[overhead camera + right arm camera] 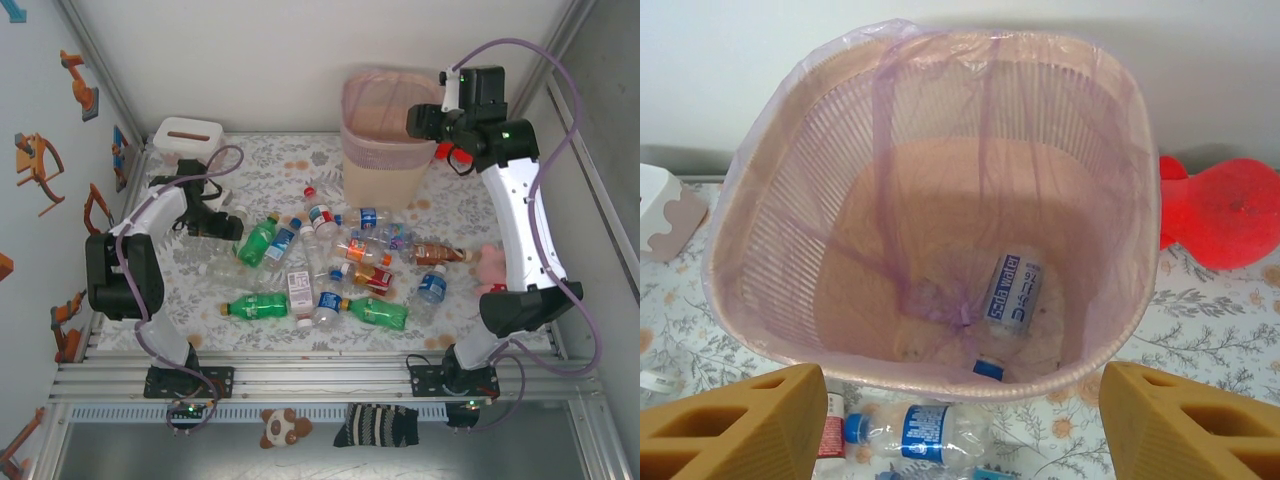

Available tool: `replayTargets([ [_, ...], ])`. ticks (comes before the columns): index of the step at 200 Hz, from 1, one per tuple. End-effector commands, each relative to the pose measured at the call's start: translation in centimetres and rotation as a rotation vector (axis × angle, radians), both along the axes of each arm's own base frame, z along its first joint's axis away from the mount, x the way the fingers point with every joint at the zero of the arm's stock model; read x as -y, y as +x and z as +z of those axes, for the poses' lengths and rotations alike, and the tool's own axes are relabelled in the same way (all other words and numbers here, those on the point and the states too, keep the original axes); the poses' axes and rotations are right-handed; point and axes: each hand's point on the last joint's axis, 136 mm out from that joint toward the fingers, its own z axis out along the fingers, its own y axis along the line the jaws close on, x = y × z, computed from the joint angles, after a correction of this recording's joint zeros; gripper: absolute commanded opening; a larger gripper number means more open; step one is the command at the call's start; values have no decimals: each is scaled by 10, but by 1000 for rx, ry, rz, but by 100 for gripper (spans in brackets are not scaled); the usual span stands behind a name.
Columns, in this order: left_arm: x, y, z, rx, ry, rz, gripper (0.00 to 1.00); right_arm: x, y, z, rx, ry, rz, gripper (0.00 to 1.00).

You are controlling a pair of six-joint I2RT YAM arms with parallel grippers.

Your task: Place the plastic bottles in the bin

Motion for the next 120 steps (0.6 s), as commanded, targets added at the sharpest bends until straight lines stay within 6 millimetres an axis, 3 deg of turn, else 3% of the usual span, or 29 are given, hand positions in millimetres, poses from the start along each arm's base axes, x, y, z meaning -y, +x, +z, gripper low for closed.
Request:
replayTargets([
  [1, 5, -10, -11, -72, -9, -8, 77, 3, -7, 13, 40, 25, -8, 71],
  [120, -4, -24, -39, -198, 102, -44, 60, 2, -8, -3, 16, 29, -10, 71],
])
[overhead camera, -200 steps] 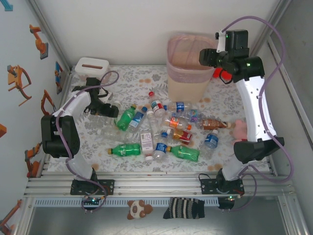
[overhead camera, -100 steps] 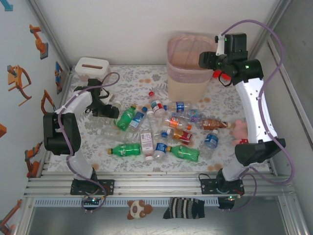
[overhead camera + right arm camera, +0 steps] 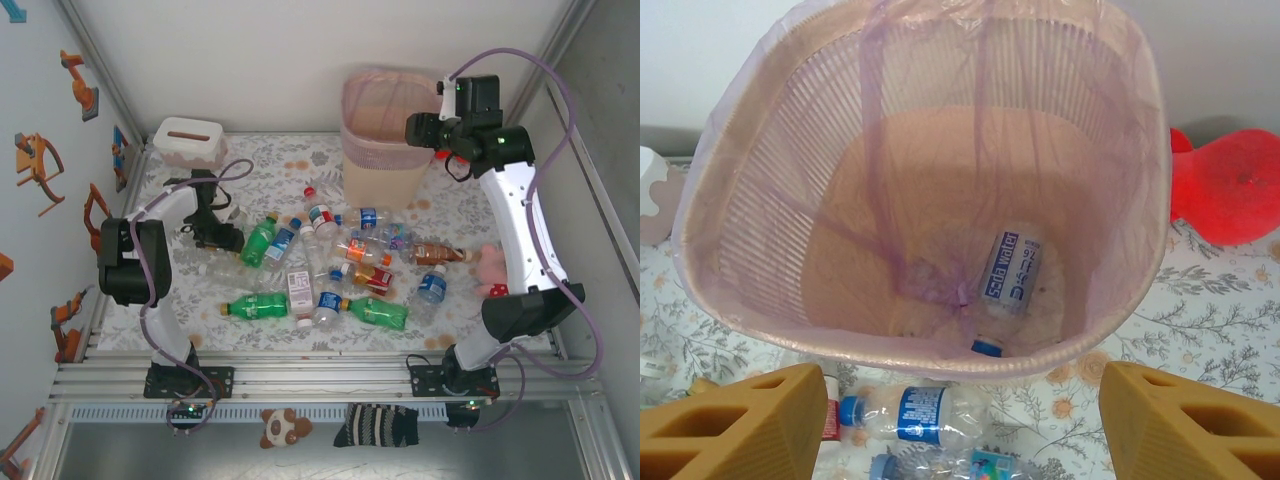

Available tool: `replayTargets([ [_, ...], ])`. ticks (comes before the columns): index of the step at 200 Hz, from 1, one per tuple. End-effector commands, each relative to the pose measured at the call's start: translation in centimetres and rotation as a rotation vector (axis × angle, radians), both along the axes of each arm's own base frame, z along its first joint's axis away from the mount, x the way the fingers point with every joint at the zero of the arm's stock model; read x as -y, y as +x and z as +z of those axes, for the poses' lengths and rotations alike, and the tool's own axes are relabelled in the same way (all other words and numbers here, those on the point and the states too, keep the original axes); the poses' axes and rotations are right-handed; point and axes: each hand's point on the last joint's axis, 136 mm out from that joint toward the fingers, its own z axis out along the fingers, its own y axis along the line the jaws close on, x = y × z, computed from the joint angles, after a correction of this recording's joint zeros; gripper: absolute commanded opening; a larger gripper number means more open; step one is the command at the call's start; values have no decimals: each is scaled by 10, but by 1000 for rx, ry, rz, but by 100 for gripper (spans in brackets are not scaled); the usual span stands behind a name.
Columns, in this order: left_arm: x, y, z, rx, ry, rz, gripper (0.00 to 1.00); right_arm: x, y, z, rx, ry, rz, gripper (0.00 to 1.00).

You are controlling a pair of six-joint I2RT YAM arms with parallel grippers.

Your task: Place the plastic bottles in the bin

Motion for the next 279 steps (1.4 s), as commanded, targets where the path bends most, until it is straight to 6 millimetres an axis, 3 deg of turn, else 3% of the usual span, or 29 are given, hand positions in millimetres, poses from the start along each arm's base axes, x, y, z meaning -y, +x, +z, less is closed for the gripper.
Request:
replayTargets([
  [1, -4, -3, -1, -37, 36, -20, 60, 1, -5, 16, 50, 31, -6, 71],
  [71, -8, -5, 0, -40, 49, -19, 47, 3, -7, 13, 45, 33, -12, 71],
  [150, -8, 7, 28, 85, 30, 3, 41, -3, -17, 17, 49, 88, 6, 70],
  [191, 2, 15, 58, 206, -58, 16, 38, -17, -28, 18, 49, 167, 62, 69],
  [220, 13, 20, 82, 301, -138, 11, 36, -37, -36, 22, 72, 240, 149, 69],
  [279, 60, 17, 170, 567, -447, -92, 33, -92, -55, 23, 77, 348, 298, 69],
])
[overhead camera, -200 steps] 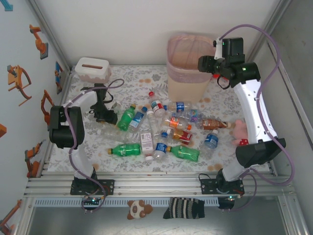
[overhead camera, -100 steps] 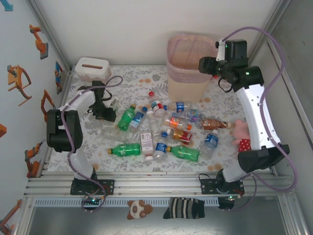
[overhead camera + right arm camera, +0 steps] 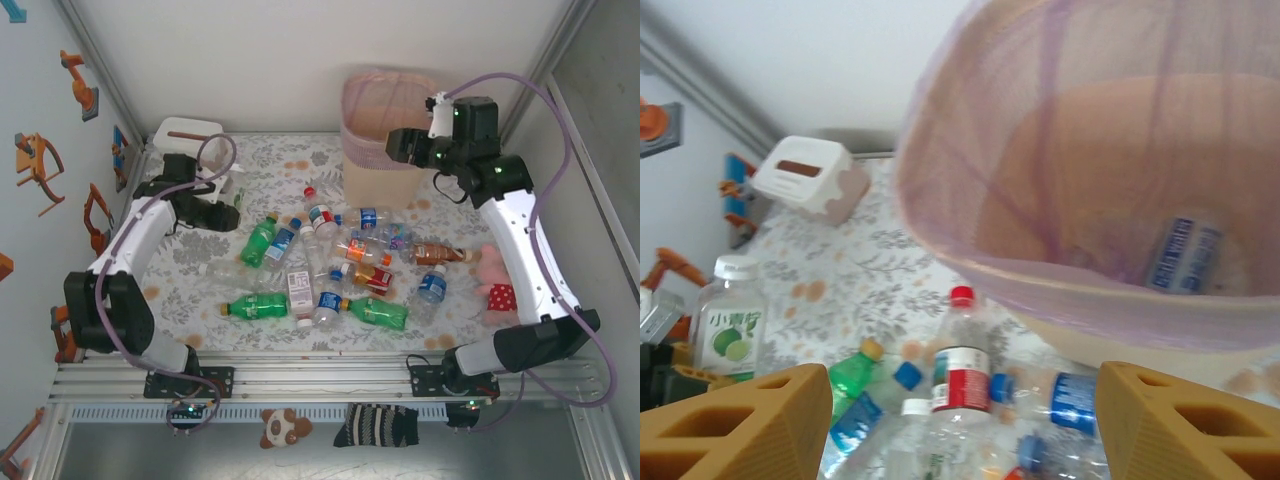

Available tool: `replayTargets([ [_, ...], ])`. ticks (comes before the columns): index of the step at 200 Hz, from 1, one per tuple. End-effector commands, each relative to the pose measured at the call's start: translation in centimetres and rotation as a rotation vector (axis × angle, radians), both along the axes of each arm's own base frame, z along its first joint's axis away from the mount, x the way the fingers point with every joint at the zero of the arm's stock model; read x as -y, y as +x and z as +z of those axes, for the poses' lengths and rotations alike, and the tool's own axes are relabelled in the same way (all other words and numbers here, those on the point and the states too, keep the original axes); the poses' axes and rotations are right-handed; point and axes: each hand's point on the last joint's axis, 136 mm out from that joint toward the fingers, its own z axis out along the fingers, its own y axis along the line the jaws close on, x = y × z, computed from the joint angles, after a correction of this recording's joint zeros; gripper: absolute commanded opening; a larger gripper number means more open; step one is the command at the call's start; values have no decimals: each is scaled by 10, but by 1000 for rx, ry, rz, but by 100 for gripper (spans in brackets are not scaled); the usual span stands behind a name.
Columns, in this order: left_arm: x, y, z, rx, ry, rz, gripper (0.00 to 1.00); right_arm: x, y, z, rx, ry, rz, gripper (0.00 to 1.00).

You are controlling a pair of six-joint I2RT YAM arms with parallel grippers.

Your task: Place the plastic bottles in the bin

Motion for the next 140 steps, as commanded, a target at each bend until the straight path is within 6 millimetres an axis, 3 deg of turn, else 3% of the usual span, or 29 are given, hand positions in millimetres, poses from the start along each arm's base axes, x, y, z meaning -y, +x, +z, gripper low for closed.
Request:
replayTargets([
  [1, 29, -1, 51, 153, -175, -86, 33, -29, -11, 20, 51, 83, 75, 69],
  [28, 54, -9, 91, 273, -281, -169, 33, -66, -19, 22, 66, 83, 148, 68],
  [56, 79, -21, 120, 359, -337, -251, 33, -100, -29, 27, 90, 81, 209, 69],
  [88, 97, -28, 137, 404, -378, -286, 33, -131, -36, 29, 113, 102, 251, 68],
  [140, 102, -36, 150, 442, -395, -300, 33, -167, -46, 20, 89, 104, 303, 68],
])
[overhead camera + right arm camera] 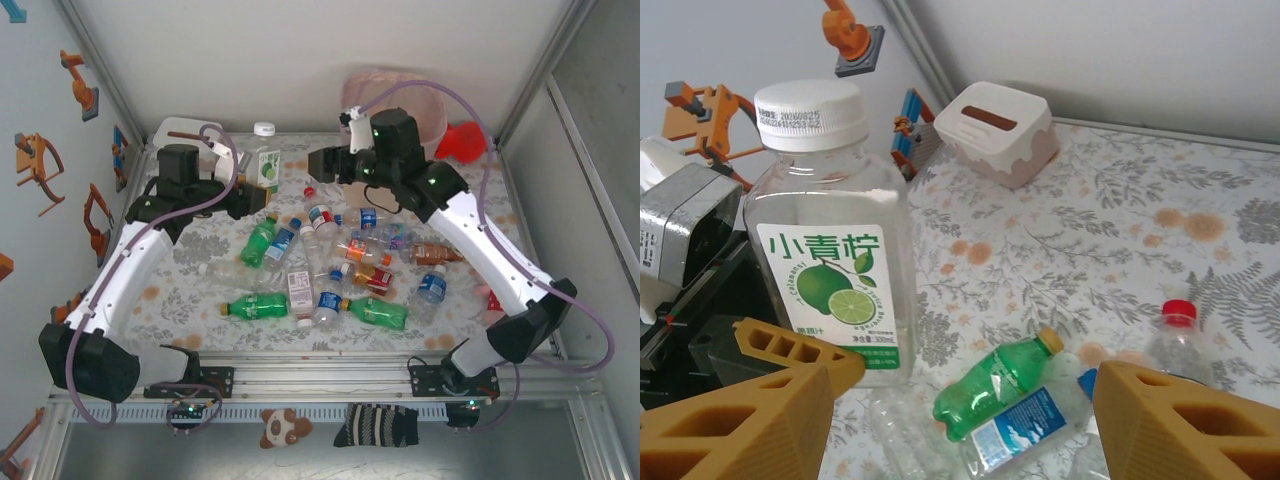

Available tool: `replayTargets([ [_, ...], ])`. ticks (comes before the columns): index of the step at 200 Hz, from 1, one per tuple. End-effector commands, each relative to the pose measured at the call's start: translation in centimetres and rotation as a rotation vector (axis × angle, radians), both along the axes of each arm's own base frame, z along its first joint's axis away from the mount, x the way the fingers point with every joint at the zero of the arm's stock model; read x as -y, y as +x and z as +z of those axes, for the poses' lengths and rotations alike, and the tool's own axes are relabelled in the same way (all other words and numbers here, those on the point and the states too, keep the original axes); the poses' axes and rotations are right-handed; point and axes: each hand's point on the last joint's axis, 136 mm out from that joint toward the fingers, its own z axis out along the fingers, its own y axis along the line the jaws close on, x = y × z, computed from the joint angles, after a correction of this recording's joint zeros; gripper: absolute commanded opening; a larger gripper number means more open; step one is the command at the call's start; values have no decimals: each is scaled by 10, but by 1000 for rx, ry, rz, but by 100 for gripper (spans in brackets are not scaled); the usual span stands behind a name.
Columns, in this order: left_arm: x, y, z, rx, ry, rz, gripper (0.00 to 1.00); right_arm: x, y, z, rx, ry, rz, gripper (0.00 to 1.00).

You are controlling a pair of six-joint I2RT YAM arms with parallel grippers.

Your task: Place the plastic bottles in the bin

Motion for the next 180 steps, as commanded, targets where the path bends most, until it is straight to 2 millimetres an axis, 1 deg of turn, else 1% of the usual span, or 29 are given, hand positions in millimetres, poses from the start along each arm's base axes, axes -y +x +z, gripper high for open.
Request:
replayTargets([
  [1, 4, -8, 18, 51, -46, -24, 33, -13, 0, 17, 33, 42, -5, 68],
  [31, 5, -10, 26, 69, -55, -25, 33, -28, -4, 10, 8, 52, 10, 69],
  [62, 6, -12, 33, 88, -68, -29, 33, -35, -8, 9, 2, 58, 10, 70],
  [112, 13, -15, 38, 90, -81, -49, 33, -49, -19, 26, 58, 97, 37, 76],
  [131, 15, -16, 40, 90, -85, -54, 33, -54, -21, 29, 70, 107, 44, 80],
  [145, 16, -19, 42, 93, -90, -58, 32, -55, -19, 27, 73, 112, 38, 81],
  [180, 17, -23, 38, 87, -84, -57, 32, -57, -19, 31, 105, 134, 50, 87],
])
